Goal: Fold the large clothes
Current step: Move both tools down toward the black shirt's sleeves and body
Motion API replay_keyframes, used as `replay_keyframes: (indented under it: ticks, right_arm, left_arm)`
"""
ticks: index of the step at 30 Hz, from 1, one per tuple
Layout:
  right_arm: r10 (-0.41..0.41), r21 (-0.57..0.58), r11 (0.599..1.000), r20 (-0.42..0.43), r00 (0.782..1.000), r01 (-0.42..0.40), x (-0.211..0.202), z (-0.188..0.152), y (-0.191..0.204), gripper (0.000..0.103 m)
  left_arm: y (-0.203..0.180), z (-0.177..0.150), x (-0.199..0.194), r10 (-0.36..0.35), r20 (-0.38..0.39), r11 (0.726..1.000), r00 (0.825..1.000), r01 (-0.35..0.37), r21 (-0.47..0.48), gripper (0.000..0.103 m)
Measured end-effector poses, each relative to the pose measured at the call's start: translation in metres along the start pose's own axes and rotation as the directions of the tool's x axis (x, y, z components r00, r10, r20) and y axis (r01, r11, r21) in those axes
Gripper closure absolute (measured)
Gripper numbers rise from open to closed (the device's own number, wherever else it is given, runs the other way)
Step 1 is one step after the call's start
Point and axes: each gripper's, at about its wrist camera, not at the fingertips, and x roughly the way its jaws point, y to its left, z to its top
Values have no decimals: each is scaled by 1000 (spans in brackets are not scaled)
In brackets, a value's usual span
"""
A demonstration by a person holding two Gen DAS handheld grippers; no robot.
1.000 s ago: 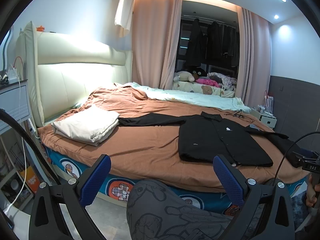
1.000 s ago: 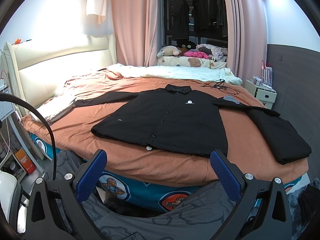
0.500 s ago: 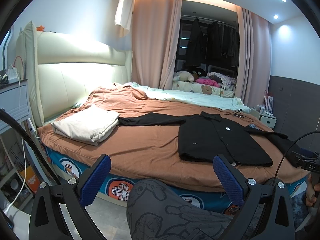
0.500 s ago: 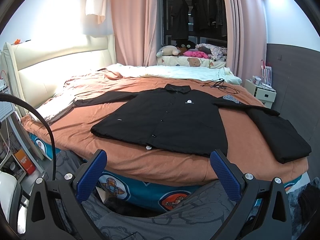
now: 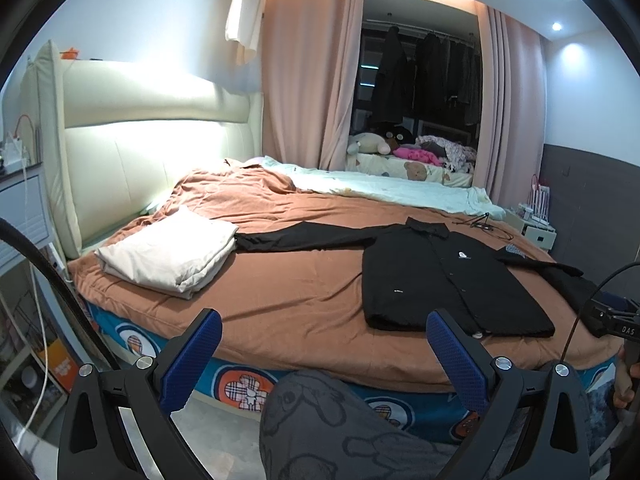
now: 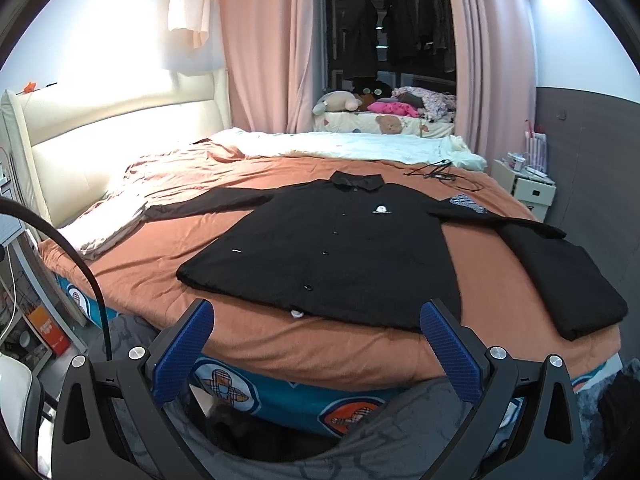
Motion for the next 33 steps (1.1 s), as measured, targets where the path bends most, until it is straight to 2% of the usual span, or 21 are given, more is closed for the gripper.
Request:
replay_keyframes:
  ticks: [17, 23, 25, 33]
  right_arm:
    - [32, -13, 999, -102, 994, -33, 122, 68, -12, 0]
    - [48, -12, 999, -128, 991, -50, 165, 90, -11, 0]
    - [59, -7, 998, -146, 987, -61, 181, 97, -11, 3]
    - [76, -9, 997, -212, 974, -80, 242, 129, -14, 9]
  left_arm:
    - [36, 41, 133, 26, -98, 999, 995, -29, -31, 3]
    - [56, 63, 191, 28, -137, 996, 990, -40, -86, 13]
    - [64, 69, 210, 21, -154, 992, 988, -40, -120, 17]
    - [90, 90, 287, 27, -221, 977, 975, -73, -202, 23]
